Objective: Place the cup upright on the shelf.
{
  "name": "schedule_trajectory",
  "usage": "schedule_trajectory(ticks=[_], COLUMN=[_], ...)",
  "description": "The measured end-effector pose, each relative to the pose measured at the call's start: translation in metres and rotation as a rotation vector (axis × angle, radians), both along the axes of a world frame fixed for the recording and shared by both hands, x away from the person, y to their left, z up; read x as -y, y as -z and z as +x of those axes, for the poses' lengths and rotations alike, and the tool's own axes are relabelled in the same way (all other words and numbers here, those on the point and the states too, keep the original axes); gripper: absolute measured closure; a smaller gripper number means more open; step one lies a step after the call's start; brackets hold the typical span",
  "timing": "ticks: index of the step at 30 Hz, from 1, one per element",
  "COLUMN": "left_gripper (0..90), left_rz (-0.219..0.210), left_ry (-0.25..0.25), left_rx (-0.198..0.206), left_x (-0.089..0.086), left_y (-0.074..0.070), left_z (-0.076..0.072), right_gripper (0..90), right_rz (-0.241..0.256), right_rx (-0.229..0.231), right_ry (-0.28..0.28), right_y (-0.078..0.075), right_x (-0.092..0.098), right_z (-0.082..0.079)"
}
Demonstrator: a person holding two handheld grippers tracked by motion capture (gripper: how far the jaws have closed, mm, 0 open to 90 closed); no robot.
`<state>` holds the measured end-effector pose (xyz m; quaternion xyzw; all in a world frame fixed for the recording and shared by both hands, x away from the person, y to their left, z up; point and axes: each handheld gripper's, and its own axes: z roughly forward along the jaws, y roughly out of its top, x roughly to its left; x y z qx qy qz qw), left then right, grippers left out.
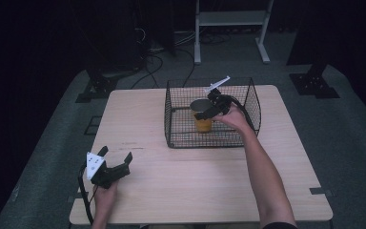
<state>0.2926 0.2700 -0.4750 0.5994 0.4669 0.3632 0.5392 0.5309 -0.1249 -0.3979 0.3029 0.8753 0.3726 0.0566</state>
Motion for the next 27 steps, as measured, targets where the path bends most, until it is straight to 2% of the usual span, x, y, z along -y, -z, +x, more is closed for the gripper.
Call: schedule_trajectory(ticks=[12, 17, 24, 27], left_gripper=[0.8, 0.8, 0.8, 0.8], left_rz=[0.003, 0.002, 0.003, 0.004], left_ry=[0.000, 0.000, 0.000, 0.000], left_rx=[0.001, 0.000, 0.001, 0.001], left_x=[0.000, 0.000, 0.001, 0.001], left_y=[0.000, 0.000, 0.000, 0.000], left_z=[0.000, 0.000, 0.000, 0.000], right_gripper=[7.6, 2.6, 1.9, 1.4], right_rz=[-0.034, -0.024, -0.004, 0.024], right_rx=[0.007, 0.007, 0.021, 0.027], right_ry=[-0.026, -0.020, -0.019, -0.007], right_y=[-0.002, -0.001, -0.009, -0.013], right_x=[0.000, 0.002, 0.006, 0.009], right_z=[-0.007, -0.008, -0.012, -0.013])
